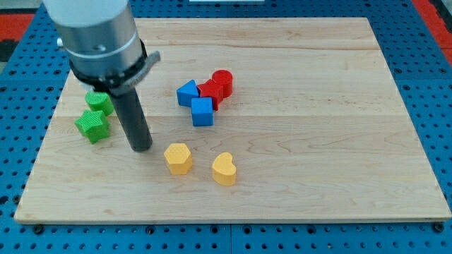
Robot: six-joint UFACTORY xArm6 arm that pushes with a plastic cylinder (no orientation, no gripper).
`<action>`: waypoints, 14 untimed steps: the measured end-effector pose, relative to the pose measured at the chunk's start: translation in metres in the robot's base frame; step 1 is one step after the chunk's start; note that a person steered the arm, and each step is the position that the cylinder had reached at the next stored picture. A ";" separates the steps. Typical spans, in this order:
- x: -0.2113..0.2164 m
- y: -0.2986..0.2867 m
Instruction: Move your arm at the bottom left
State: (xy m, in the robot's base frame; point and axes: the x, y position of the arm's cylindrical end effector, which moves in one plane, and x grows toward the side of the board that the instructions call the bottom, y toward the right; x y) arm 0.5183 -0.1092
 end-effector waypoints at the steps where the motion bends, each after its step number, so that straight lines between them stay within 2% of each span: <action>1: 0.014 0.044; 3: -0.009 0.039; 6: -0.014 0.038; 7: -0.043 0.039; 8: -0.033 0.019; 9: 0.033 -0.014; 10: 0.037 -0.087; 14: 0.021 -0.092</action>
State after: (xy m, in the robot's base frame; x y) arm 0.5389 -0.2013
